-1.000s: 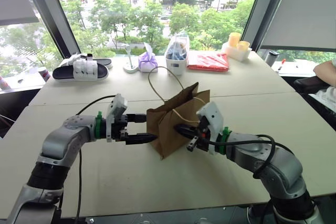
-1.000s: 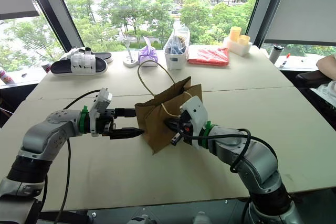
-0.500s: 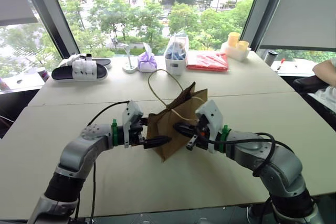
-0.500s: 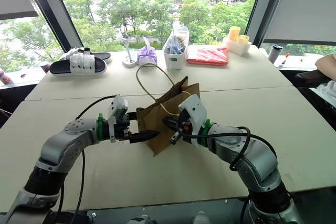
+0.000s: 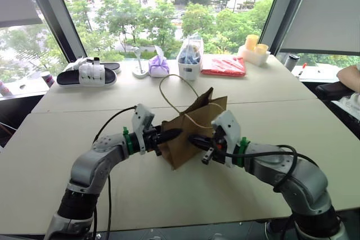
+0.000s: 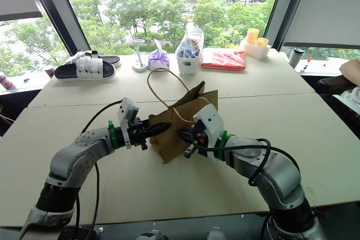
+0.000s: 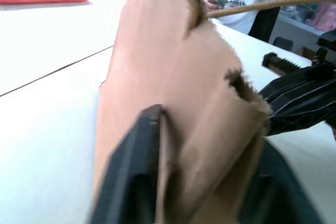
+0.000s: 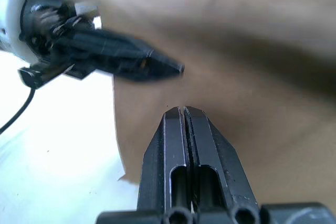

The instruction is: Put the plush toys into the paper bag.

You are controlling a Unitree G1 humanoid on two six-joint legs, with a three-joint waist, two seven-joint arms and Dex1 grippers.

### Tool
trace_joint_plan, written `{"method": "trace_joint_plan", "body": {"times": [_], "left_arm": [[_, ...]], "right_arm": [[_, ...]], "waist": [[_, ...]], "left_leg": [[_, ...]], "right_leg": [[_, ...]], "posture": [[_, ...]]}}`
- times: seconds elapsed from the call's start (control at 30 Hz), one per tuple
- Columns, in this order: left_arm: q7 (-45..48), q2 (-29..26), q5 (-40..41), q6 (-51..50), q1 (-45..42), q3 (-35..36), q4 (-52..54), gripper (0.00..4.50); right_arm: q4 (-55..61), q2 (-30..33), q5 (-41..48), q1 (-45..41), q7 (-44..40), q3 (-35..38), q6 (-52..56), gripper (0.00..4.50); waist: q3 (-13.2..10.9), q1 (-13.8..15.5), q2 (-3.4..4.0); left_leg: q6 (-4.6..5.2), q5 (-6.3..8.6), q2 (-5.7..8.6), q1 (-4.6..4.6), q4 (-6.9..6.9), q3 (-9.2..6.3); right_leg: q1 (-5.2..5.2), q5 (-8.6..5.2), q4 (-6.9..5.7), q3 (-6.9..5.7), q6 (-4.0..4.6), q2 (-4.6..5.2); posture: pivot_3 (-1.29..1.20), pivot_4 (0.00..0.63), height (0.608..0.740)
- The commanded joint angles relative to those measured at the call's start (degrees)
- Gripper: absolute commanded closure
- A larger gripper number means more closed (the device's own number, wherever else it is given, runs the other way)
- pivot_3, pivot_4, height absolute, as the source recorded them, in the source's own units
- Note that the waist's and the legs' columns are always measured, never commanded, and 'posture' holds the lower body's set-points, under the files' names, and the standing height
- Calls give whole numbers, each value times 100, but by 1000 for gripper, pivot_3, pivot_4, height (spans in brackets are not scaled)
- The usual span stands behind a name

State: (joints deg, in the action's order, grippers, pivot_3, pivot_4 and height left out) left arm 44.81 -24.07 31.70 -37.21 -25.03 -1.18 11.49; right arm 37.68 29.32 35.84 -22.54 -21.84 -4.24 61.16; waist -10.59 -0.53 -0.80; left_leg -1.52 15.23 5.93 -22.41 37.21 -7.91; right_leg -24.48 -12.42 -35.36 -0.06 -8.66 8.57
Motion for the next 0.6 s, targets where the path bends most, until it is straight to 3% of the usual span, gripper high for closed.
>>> {"method": "trace_joint_plan", "body": {"times": [0.03,0.17,0.33,0.6], "left_arm": [[40,-78,1,70,-11,19,161,4250],[130,-172,-106,252,-114,4,15,4250],[759,-224,-319,1028,-642,-43,-604,4250],[3276,-180,-514,2541,-2798,-127,-3937,4250]], "right_arm": [[714,407,501,373,-93,1034,347,4500],[1175,857,1024,871,-134,1946,697,4500],[1140,1224,1206,901,-95,2385,772,4500],[451,2129,790,1067,-613,2753,226,4500]], "waist": [[0,26,0],[0,113,0],[0,129,0],[-1,126,-3]], "left_leg": [[0,0,1,-2,0,-1],[5,3,1,-2,1,2],[5,2,-4,0,2,11],[13,6,5,-4,15,29]], "right_leg": [[0,0,2,0,0,1],[5,0,11,0,0,0],[7,0,10,-1,0,-2],[19,0,18,-8,0,1]], "posture": [[0,150,740],[0,150,740],[0,150,740],[0,150,740]]}}
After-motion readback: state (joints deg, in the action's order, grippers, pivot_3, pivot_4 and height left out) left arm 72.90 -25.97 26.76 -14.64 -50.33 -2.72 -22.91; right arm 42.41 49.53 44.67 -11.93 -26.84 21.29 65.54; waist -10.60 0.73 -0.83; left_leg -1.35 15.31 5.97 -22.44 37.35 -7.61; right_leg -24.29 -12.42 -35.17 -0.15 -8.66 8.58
